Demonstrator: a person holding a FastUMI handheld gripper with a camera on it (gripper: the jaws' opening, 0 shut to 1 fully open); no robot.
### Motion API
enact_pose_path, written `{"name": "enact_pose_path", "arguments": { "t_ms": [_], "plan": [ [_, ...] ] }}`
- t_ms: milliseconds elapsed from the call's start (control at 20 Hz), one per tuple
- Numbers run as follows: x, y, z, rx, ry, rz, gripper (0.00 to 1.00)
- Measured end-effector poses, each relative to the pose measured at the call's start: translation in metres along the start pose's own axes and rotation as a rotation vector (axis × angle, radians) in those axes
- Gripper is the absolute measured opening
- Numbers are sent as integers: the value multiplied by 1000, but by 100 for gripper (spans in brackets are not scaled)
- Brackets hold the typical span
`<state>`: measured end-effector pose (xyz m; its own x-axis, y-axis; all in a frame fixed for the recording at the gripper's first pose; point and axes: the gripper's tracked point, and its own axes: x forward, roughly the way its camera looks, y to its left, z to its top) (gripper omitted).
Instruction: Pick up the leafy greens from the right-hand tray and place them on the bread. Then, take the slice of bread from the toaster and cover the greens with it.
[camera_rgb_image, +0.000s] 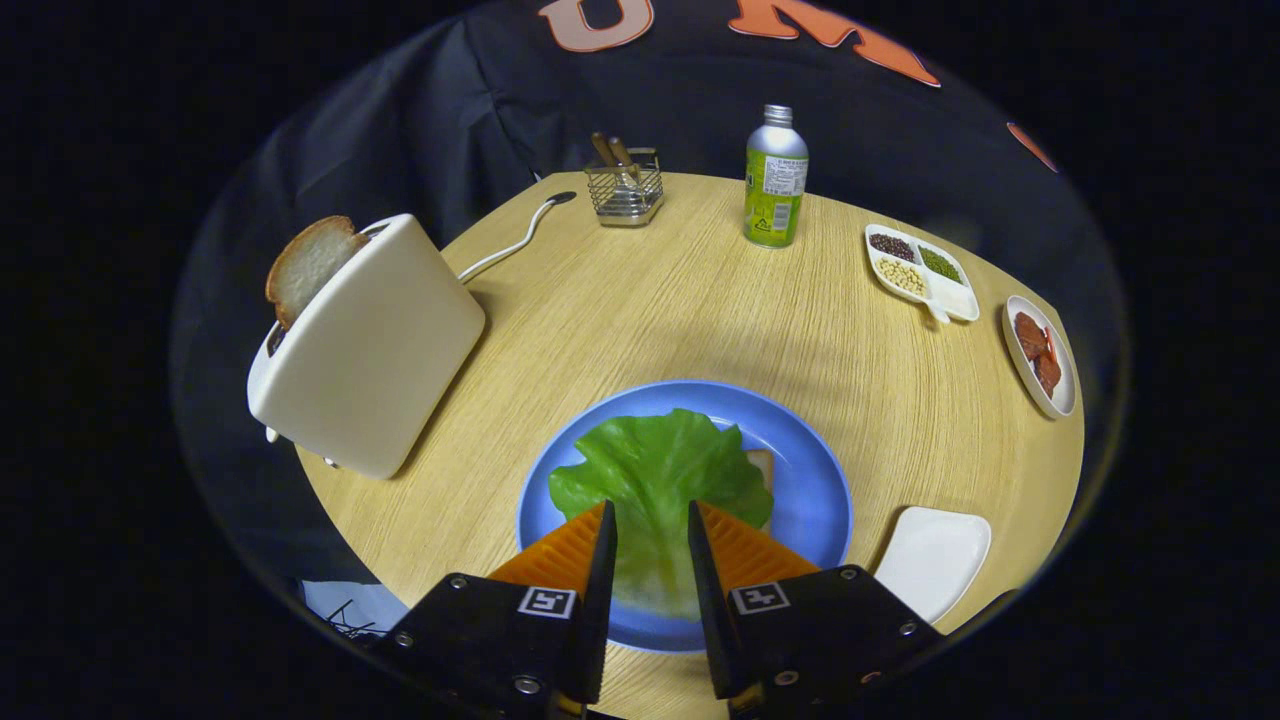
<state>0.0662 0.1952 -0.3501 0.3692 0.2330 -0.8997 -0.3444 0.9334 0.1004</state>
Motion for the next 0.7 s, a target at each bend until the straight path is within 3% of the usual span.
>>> {"name": "enact_pose_path", "arguments": {
  "t_ms": [200,700],
  "plan": [
    [-18,28,22,-11,-42,28,43],
    [-64,107,88,-14,-79,68,71]
  ]
}}
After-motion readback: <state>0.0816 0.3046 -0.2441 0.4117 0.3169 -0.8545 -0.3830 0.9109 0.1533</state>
